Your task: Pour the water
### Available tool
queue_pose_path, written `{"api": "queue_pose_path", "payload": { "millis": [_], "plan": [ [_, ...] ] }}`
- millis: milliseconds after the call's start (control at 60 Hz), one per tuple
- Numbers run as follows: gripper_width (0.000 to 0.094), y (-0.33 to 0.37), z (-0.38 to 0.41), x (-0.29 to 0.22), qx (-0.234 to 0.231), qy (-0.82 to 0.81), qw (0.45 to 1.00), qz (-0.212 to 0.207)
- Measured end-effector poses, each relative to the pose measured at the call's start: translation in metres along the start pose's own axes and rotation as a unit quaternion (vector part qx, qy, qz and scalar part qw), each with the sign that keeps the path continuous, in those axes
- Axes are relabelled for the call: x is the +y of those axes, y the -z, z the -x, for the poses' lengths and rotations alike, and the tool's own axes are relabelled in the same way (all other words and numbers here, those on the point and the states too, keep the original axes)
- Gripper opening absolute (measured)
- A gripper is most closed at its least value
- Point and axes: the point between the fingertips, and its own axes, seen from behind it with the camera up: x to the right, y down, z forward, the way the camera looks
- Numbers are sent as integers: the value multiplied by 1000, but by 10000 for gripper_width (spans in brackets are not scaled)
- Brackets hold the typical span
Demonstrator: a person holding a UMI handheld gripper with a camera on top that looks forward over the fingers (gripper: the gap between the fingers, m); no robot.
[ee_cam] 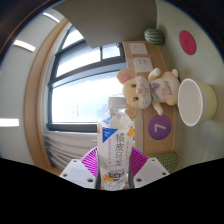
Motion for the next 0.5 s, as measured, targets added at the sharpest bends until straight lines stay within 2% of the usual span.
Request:
{"api": "queue_pose_path", "payload": {
  "millis": [100, 217, 333, 500],
  "plan": [
    [373, -6, 32, 1, -11, 204, 978, 37],
    [374, -6, 48, -26, 22, 451, 891, 47],
    [376, -4, 44, -70, 75, 620, 779, 44],
    [375, 9, 17, -164, 183, 734, 654, -3]
  ]
}}
